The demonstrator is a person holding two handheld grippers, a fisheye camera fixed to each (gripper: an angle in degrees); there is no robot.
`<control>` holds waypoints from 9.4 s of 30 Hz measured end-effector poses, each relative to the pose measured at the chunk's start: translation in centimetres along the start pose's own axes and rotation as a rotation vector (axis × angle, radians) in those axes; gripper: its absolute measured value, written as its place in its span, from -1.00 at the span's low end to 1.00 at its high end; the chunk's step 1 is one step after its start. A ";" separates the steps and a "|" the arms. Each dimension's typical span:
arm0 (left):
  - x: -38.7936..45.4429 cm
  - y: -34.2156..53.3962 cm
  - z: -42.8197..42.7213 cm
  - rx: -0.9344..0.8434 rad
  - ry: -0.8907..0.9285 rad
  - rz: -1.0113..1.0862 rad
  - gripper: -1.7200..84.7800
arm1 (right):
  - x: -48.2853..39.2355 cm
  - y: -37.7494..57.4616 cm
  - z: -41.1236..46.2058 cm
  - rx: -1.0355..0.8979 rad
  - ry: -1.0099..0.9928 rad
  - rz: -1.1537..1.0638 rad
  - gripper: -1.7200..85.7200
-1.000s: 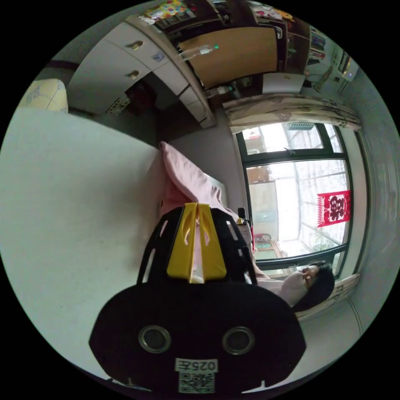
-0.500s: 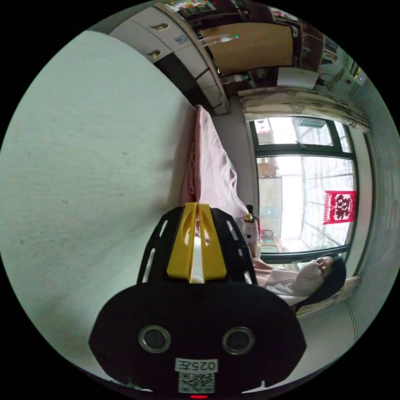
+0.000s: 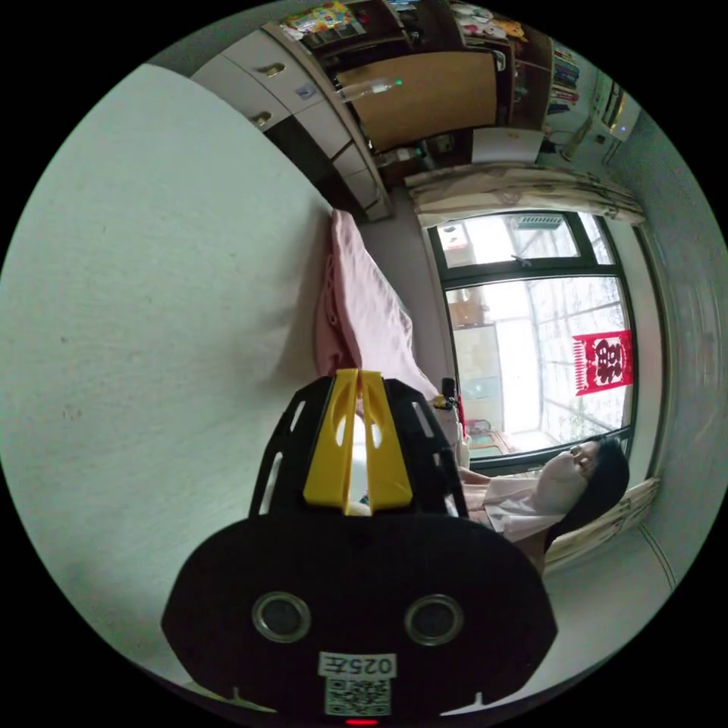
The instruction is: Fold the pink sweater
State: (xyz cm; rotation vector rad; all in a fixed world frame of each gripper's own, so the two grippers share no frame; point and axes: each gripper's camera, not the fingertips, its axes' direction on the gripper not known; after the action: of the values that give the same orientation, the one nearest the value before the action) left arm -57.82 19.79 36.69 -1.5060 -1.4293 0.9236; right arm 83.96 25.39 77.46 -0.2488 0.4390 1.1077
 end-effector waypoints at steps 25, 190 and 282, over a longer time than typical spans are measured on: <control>8.1 8.7 10.6 0.294 -0.506 0.292 -0.94 | -0.4 4.9 14.2 0.078 0.624 -0.294 -0.70; -3.5 9.0 31.2 -0.057 -0.604 0.741 -0.92 | -2.5 6.5 14.3 -0.141 0.753 -0.878 -0.97; -11.5 16.8 29.7 0.076 -0.325 0.378 -0.88 | 1.6 3.8 17.8 -0.649 0.388 -1.014 -0.94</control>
State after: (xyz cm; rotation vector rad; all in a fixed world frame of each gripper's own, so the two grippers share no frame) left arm -79.81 10.95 9.66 -1.6539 -1.3316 1.4927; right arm 84.97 35.59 92.65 -1.1336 0.2159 0.1531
